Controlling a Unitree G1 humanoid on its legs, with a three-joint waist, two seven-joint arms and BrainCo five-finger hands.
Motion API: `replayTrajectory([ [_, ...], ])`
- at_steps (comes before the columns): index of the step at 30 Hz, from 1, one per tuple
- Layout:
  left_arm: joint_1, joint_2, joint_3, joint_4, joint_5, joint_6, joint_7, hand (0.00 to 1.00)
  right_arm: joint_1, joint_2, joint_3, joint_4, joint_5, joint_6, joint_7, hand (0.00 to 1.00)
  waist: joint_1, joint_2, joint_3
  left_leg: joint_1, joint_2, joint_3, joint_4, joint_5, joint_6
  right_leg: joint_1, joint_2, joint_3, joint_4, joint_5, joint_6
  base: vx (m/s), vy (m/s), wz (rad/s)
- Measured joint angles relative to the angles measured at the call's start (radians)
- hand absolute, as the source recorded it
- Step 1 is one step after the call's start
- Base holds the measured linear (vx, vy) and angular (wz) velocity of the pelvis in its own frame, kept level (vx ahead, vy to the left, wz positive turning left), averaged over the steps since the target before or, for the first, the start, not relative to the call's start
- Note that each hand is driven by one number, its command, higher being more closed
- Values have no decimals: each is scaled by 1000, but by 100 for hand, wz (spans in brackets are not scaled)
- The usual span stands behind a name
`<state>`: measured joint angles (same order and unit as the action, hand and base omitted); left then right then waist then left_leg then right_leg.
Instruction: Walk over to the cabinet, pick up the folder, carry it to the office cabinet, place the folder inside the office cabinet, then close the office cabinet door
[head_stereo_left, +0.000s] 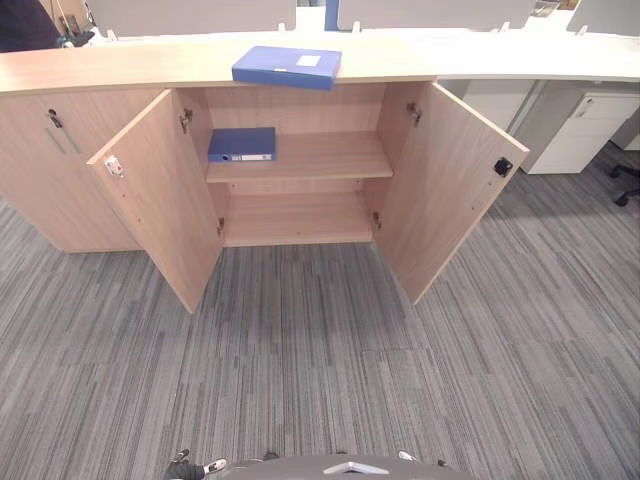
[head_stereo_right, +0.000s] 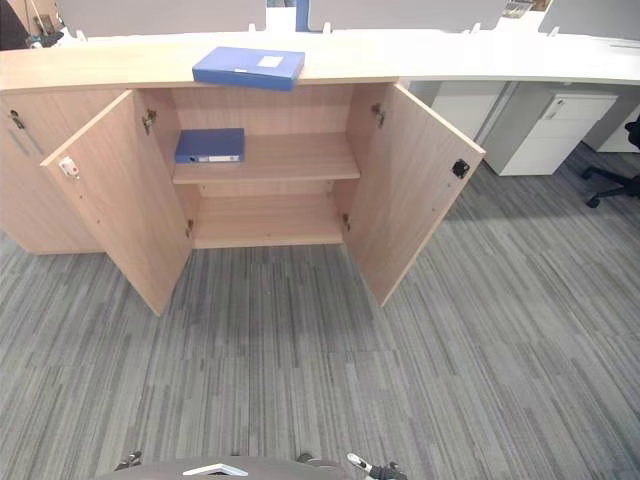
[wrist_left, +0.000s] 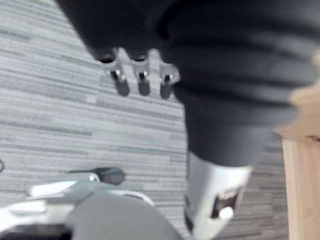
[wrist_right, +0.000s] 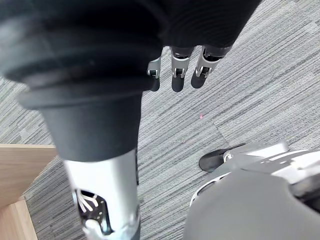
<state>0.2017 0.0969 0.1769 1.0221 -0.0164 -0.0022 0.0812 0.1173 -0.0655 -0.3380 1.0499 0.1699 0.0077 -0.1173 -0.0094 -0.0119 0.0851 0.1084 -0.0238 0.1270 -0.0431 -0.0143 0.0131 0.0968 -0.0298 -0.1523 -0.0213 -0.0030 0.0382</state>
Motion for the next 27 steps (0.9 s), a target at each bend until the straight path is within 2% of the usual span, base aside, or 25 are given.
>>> replayTrajectory([
  [11, -23, 1, -2, 13, 4, -1, -1, 0, -73, 40, -19, 0, -19, -2, 1, 0, -1, -2, 29, 45, -4, 9, -33, 0, -9, 41, -2, -22, -26, 4, 13, 1, -3, -1],
  [27, -26, 5, -22, 14, 22, -3, 0, 0, -75, 42, -16, 1, -20, 0, 2, 0, -2, -12, 37, 49, -6, -7, -41, 4, -4, 58, -2, -49, -46, 5, 13, -32, -20, 3],
])
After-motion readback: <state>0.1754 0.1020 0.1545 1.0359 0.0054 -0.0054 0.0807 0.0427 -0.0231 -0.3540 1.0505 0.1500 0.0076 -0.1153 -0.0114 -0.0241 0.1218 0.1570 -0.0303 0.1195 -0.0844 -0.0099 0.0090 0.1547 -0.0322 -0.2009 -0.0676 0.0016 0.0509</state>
